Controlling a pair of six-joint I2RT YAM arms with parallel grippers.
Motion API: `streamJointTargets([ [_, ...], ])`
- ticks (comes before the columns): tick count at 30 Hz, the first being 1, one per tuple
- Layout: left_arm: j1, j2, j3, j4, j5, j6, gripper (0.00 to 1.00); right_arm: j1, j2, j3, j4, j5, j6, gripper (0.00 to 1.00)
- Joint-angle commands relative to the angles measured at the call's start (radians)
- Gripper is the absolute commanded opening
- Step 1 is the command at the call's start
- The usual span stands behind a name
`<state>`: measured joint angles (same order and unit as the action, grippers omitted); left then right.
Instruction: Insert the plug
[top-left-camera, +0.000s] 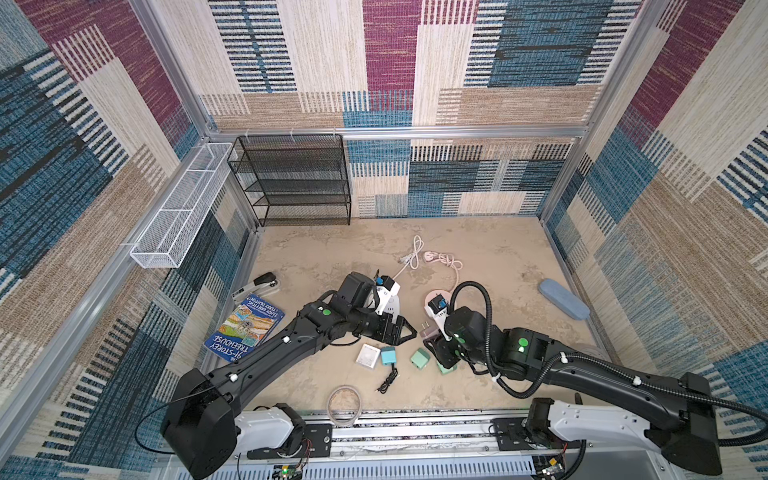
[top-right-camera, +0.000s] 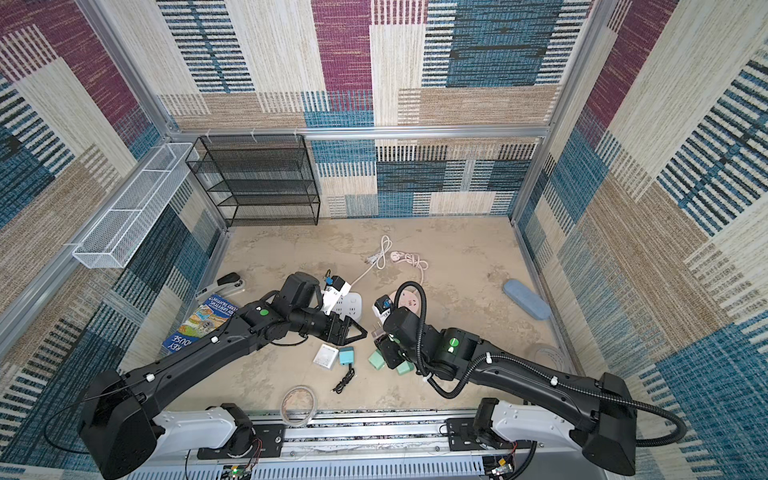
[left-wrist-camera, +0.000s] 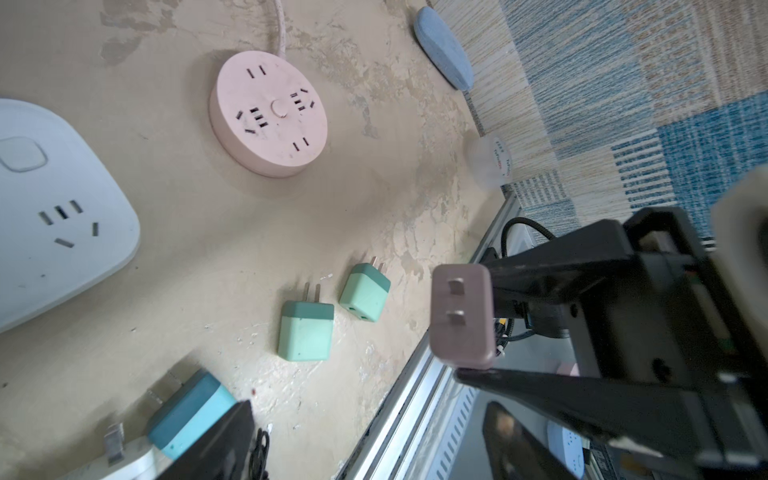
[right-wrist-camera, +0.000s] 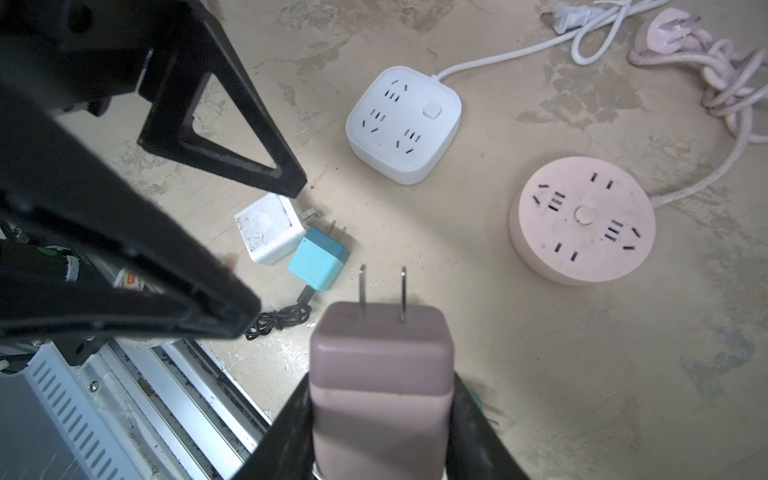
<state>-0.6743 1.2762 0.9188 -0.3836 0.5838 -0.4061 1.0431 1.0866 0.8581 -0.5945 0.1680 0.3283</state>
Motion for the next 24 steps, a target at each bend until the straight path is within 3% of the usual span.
streamJointTargets([
  [1,-0.004,-0.005,-0.011,0.077,0.054,-0.038,0.91,0.000,0.031,0.013,0.049,-0.007,-0.040,0.00],
  [13,-0.033,0.045,-0.038,0.187,0.085,-0.103,0.80,0.001,0.033,0.020,0.115,-0.074,-0.071,0.00],
  [24,-0.039,0.095,-0.030,0.225,0.114,-0.126,0.56,0.001,0.043,0.021,0.131,-0.051,-0.089,0.00],
])
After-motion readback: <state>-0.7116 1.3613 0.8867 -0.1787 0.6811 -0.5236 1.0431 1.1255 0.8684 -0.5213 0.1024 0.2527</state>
